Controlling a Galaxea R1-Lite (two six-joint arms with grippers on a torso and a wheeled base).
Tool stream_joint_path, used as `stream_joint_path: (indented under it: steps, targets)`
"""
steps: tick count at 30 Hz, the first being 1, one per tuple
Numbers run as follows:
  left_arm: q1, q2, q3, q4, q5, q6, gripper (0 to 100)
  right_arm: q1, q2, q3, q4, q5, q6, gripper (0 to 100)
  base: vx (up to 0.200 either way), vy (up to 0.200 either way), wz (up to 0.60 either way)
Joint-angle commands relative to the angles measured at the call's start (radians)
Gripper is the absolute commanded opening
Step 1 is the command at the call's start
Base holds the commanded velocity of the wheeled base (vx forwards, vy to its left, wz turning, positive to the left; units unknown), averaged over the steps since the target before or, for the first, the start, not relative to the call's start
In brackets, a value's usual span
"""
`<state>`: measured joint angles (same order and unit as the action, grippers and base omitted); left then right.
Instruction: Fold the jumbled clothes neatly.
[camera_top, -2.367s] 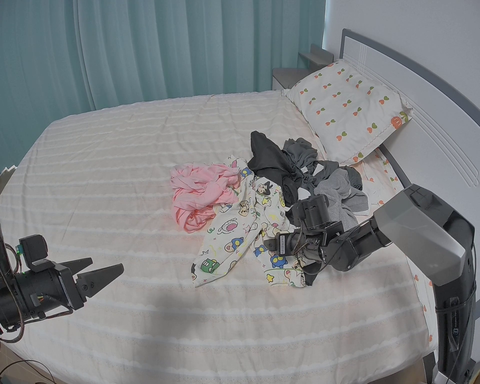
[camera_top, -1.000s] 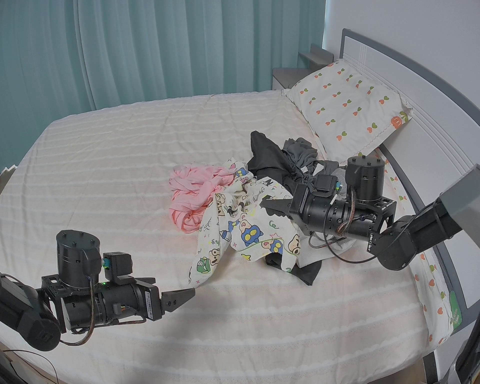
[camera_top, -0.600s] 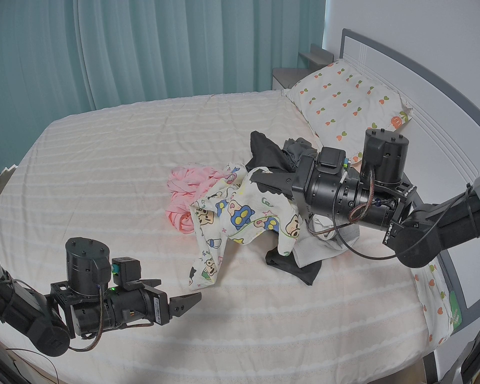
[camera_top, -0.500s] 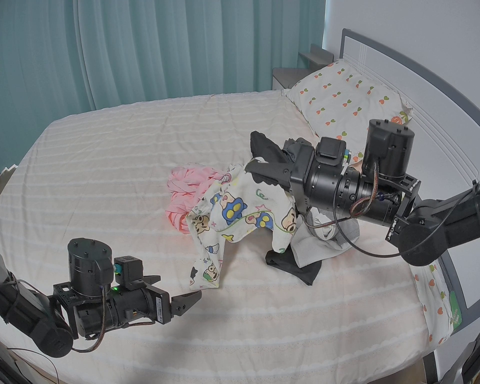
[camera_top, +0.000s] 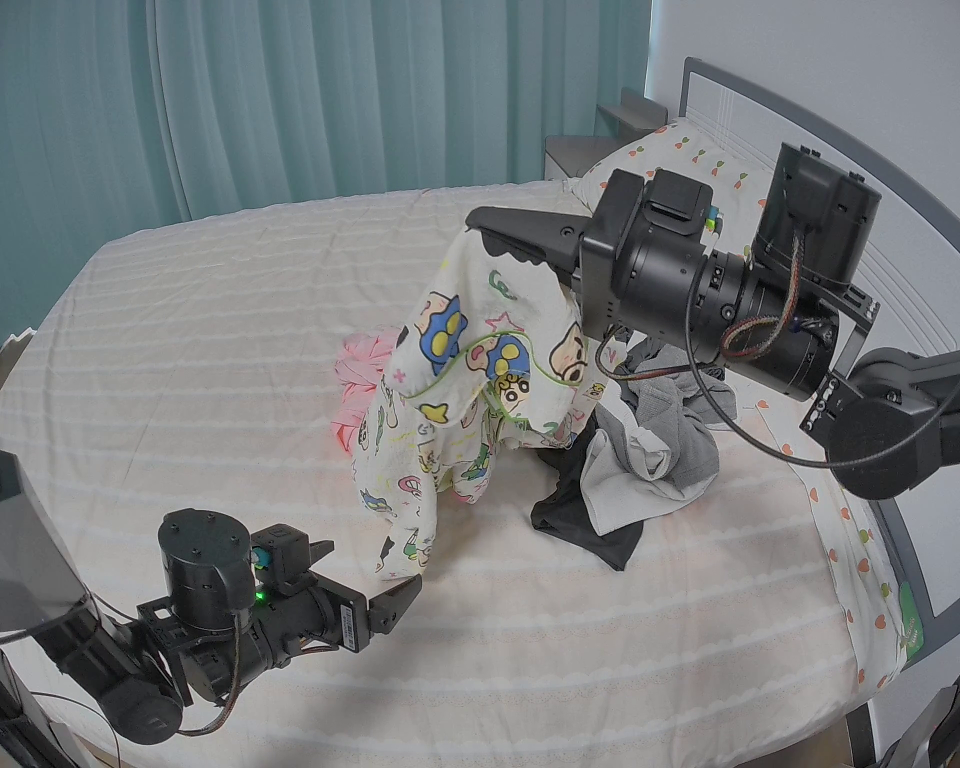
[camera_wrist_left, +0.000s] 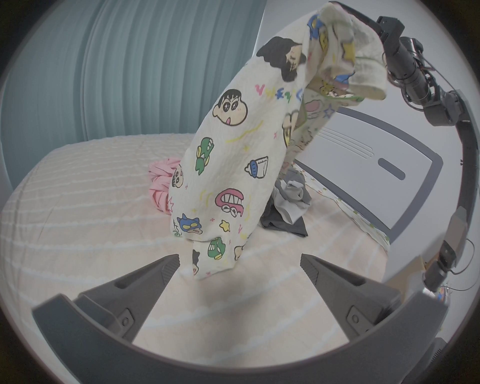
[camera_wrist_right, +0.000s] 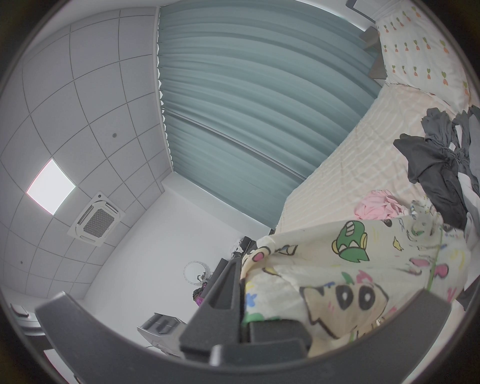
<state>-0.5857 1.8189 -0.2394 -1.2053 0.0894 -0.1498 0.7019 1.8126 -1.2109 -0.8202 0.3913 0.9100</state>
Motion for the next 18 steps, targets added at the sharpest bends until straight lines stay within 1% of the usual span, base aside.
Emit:
stream_joint_path:
  steps: [1,4,7,9,13,15,18]
  targets:
    - [-0.048,0.123,0.006,-0.091,0.050,-0.010,100,0.044,-0.015,-0.049,0.007,-0.028,-0.002,0,0.000,0.000,0.00]
    - [-0.089,0.155,0.017,-0.152,0.075,-0.016,100,0.056,-0.015,-0.070,0.033,-0.029,0.000,0,0.000,0.000,0.00]
    - [-0.103,0.206,0.020,-0.206,0.122,-0.005,100,0.065,-0.022,-0.082,0.061,-0.035,0.000,0,0.000,0.000,0.00]
    - [-0.103,0.235,0.018,-0.250,0.155,0.009,100,0.068,-0.029,-0.090,0.072,-0.042,0.000,0,0.000,0.000,0.00]
    - [-0.059,0.316,0.020,-0.332,0.194,0.108,100,0.088,-0.035,-0.118,0.096,-0.054,0.000,0,0.000,0.000,0.00]
    - [-0.052,0.338,0.017,-0.349,0.204,0.116,100,0.091,-0.035,-0.127,0.101,-0.060,0.000,0,0.000,0.000,0.00]
    - [-0.055,0.388,-0.009,-0.355,0.210,0.113,100,0.123,-0.030,-0.176,0.127,-0.101,-0.002,0,0.000,0.000,0.00]
